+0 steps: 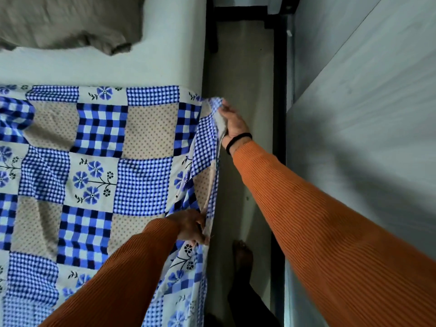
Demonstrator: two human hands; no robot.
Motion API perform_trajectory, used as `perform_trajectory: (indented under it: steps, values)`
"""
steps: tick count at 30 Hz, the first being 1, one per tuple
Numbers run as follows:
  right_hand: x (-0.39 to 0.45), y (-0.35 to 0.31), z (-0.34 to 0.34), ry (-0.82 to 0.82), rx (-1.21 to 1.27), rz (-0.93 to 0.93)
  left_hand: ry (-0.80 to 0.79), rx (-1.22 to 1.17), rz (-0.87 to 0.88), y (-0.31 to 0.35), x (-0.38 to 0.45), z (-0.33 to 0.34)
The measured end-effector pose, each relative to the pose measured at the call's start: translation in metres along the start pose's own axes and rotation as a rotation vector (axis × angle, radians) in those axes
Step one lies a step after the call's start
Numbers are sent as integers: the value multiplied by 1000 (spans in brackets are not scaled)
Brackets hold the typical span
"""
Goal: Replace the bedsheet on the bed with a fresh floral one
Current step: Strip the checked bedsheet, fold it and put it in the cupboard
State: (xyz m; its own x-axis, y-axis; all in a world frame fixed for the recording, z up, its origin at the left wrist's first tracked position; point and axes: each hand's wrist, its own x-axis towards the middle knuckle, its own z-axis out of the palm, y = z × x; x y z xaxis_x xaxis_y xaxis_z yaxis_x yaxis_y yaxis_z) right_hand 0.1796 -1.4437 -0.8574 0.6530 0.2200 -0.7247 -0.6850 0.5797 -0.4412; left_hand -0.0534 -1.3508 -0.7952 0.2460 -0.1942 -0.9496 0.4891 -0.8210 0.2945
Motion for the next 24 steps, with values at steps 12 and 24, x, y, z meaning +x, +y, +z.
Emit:
perform_trajectory:
  steps: [12, 24]
  values:
    - [-15, -39, -78, 202, -128, -86, 94, 153, 90, -8, 2, 31]
    - [-117, 74, -15, 111, -1340, -546, 1101, -641, 105, -81, -72, 81]
